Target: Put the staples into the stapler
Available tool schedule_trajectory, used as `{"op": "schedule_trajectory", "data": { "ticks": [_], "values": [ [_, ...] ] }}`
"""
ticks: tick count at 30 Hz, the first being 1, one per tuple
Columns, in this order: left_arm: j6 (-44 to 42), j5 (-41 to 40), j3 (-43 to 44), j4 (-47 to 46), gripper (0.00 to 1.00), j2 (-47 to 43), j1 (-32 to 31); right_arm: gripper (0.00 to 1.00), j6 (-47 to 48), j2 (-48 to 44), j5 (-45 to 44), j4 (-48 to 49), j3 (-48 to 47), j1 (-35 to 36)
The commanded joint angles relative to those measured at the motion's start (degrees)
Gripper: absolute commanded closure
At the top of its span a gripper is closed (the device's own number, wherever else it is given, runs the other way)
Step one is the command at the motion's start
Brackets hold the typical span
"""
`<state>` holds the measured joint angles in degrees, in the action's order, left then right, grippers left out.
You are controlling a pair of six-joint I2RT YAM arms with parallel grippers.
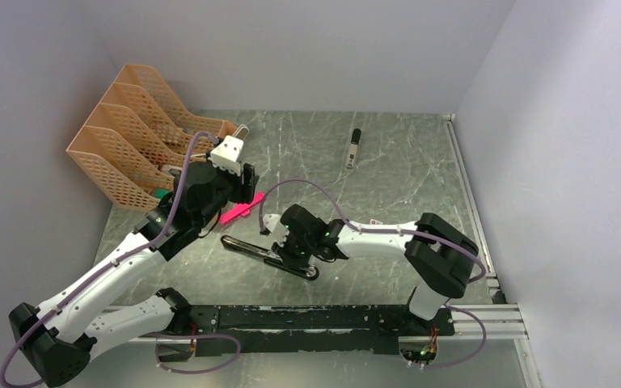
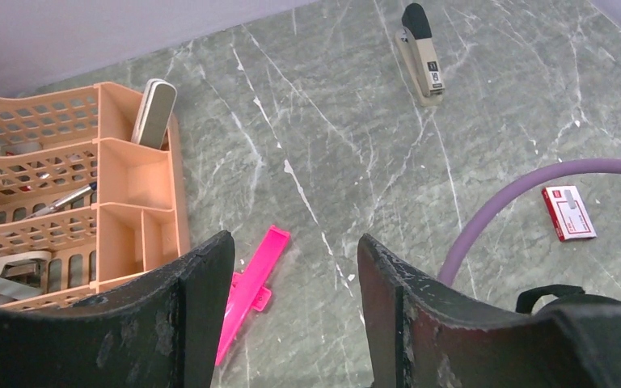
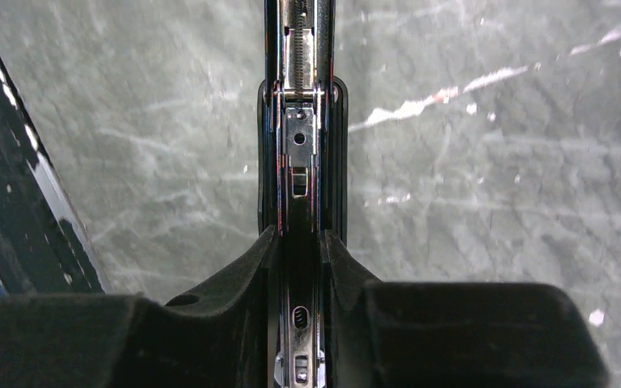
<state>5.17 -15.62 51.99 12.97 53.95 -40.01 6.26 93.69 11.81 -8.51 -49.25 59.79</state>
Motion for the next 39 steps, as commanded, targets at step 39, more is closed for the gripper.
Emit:
{"op": "schedule_trajectory", "data": {
  "ticks": [39],
  "values": [
    [0.7, 0.6, 0.0, -0.4, 0.39, 2.1, 0.7, 1.0, -1.3, 16.6, -11.0, 7.6, -16.4, -16.5]
  ]
}}
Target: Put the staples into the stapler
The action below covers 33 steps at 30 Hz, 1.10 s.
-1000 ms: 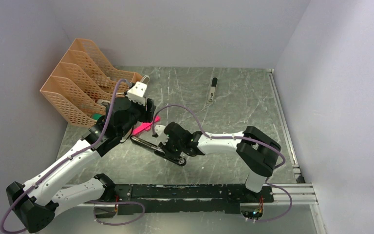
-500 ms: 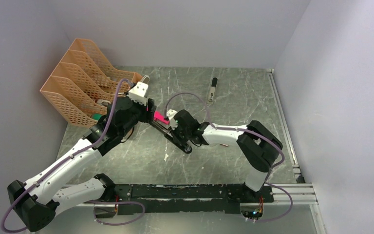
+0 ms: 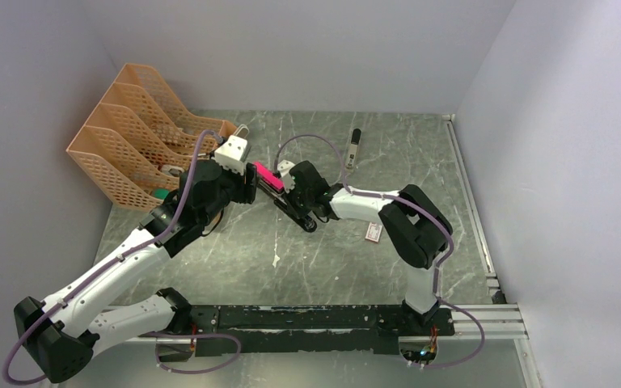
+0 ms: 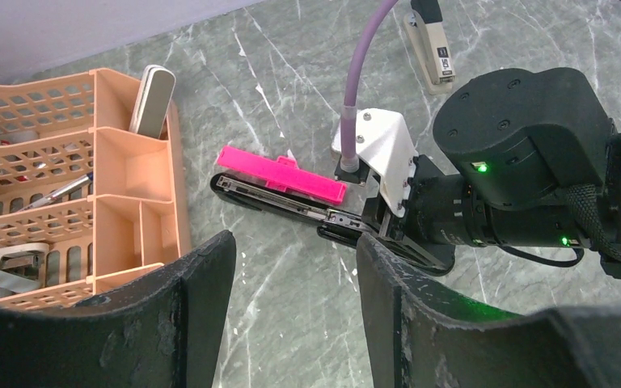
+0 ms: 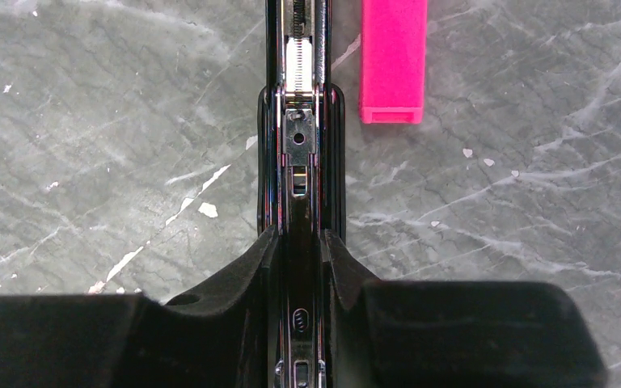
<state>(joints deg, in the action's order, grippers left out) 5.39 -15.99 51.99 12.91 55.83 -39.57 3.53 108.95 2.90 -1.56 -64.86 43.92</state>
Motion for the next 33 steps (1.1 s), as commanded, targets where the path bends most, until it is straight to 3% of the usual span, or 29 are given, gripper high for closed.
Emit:
{"op": "schedule_trajectory", "data": {
  "ticks": [1, 10, 27, 33],
  "values": [
    [0.5, 1.0, 0.1, -0.4, 0.39, 0.3, 0.3, 1.0, 1.5, 1.3, -2.0, 0.6, -0.9, -0.6],
    [0.5, 1.6, 0.1, -0.4, 0.39, 0.3, 0.3, 1.0, 6.8, -1.0, 3.9, -1.7, 1.2, -0.6],
    [0.5, 1.6, 0.0, -0.2, 0.39, 0.1, 0.3, 0.94, 1.3, -0.9, 6.0, 1.9, 0.9, 0.8],
    [0.5, 1.7, 0.3, 0.2, 0.39, 0.5, 0.3, 0.76, 0.0, -1.1, 6.8, 3.2, 0.8, 0.8]
  ]
}}
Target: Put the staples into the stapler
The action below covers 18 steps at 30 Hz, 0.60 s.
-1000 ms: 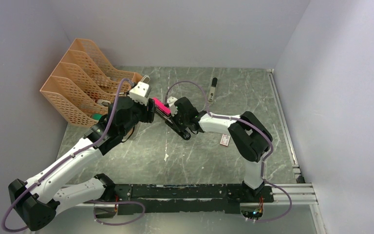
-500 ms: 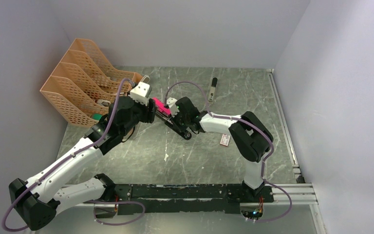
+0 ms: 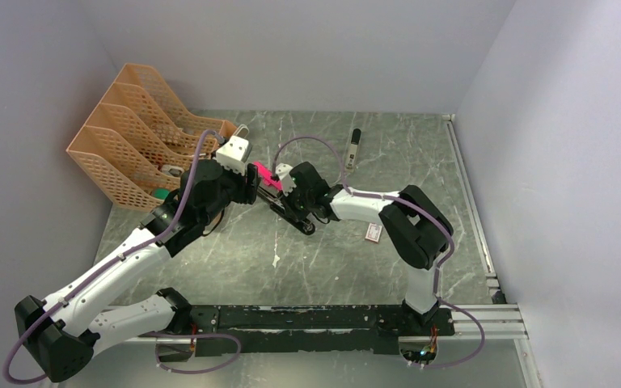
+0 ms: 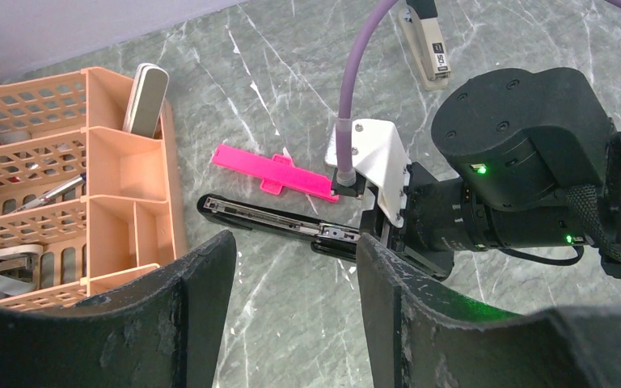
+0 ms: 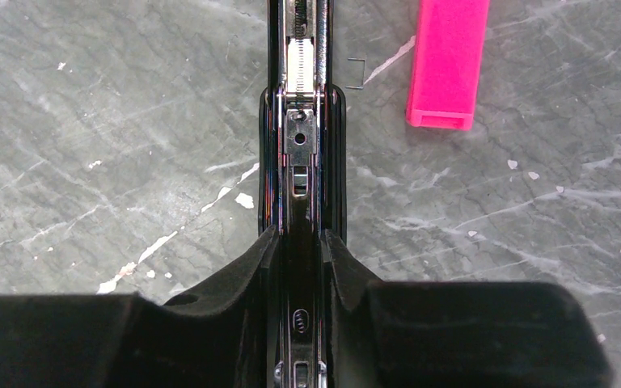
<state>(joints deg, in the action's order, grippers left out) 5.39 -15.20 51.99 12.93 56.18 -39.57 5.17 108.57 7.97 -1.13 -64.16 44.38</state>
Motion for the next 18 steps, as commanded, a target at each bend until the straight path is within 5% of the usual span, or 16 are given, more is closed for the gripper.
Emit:
{"op": "schedule_trajectory", "data": {
  "ticks": [1, 10, 18],
  "values": [
    [0.5, 0.8, 0.3, 0.2, 0.39, 0.1, 0.3, 0.73, -1.8, -1.5, 1.8, 3.1, 0.5, 0.3],
    [0.7, -0.3, -0.3, -0.5, 0.38, -1.5, 0.3, 0.52, -5.5, -14.1, -1.4, 7.4, 5.8, -1.6],
    [1.3, -1.6, -1.0, -1.1, 0.38, -3.3, 0.3, 0.38, -17.6, -20.8, -29.5, 10.6, 8.8, -9.8]
  ]
}}
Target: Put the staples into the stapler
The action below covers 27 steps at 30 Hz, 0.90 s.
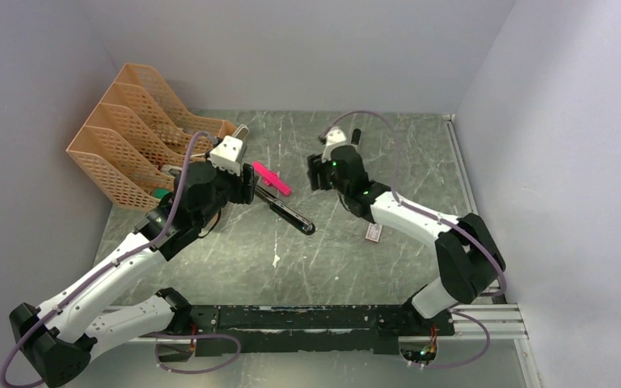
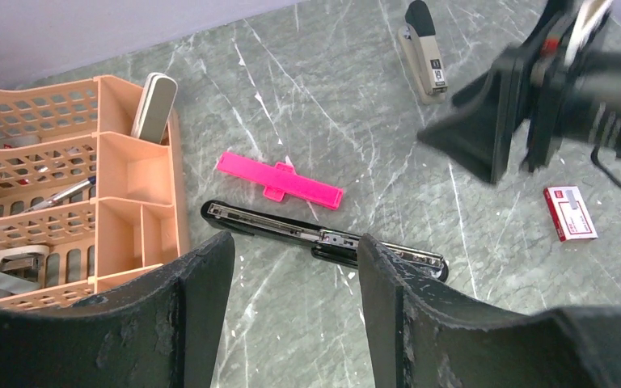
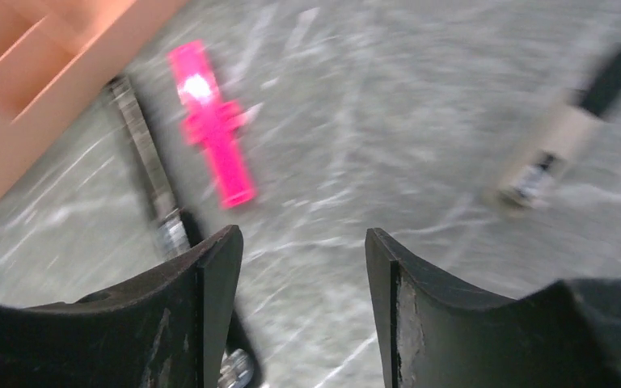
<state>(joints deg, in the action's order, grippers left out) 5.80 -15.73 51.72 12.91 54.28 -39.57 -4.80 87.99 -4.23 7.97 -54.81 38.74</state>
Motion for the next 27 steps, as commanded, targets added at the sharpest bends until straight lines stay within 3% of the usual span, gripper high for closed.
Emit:
{"op": "schedule_trajectory", "data": {
  "ticks": [1, 4, 9, 17, 27],
  "values": [
    [0.9, -0.8, -0.7, -1.0, 0.38, -1.4, 0.3, 0.37, -8.8, 0.6, -19.9, 0.4, -1.7, -5.3],
    [0.9, -0.5, -0.5, -0.6, 0.38, -1.2, 0.3, 0.34, -11.8, 5.1, -25.8, -3.8, -7.1, -8.0],
    [1.1, 0.2, -0.6, -0.7, 0.38, -1.6, 0.3, 0.29, -14.6, 13.3, -28.6, -8.8, -14.8, -12.5],
    [1.2, 0.9, -0.5, -0.4, 0.38, -1.3, 0.3, 0.29, -15.4, 24.1, -22.4, -11.1, -22.1, -17.8],
    [1.2, 0.9, -0.5, -0.3, 0.38, -1.0, 0.3, 0.39, -13.9, 31.7, -16.8, -10.5, -25.5, -19.0]
  ]
}}
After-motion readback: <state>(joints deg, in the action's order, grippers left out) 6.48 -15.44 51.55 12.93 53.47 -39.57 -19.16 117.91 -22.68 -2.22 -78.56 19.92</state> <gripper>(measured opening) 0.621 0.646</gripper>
